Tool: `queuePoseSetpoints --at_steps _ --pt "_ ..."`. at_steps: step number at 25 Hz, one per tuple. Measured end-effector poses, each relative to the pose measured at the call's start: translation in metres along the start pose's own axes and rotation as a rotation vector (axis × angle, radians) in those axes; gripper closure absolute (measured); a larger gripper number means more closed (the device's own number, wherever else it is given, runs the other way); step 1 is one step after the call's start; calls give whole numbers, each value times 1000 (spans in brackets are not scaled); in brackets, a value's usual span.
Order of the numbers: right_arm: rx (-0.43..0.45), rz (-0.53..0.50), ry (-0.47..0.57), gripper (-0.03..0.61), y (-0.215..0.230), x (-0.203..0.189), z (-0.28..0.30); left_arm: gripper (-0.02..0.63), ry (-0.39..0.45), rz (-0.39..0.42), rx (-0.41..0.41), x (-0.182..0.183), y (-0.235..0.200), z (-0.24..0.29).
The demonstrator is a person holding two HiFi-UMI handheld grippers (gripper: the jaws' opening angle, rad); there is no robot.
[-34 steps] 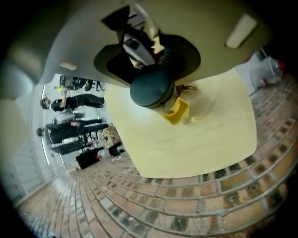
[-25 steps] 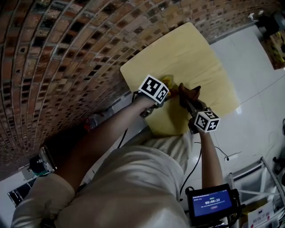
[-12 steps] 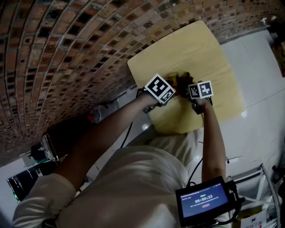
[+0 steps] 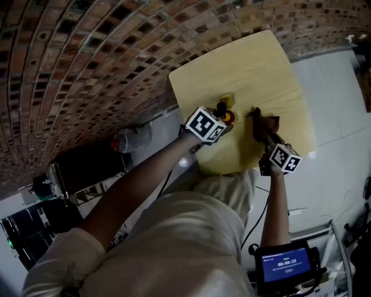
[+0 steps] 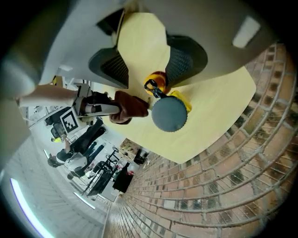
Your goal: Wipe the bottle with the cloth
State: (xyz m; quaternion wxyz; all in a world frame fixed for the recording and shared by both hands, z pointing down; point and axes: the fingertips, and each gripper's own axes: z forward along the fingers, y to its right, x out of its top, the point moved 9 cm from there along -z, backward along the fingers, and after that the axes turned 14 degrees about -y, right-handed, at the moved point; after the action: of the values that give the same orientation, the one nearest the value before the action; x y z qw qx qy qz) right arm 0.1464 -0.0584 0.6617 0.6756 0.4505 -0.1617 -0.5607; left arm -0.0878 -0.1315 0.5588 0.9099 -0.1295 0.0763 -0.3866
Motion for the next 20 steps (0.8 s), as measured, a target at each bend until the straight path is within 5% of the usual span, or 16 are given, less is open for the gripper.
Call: queuePoseSetpoints --at_steps 9,20 --pt "-58 38 137 509 -6 -45 -64 344 46 -91 -25 -61 6 -17" --pt "-88 -169 349 509 -153 -54 -130 362 245 16 -35 -149 27 -75"
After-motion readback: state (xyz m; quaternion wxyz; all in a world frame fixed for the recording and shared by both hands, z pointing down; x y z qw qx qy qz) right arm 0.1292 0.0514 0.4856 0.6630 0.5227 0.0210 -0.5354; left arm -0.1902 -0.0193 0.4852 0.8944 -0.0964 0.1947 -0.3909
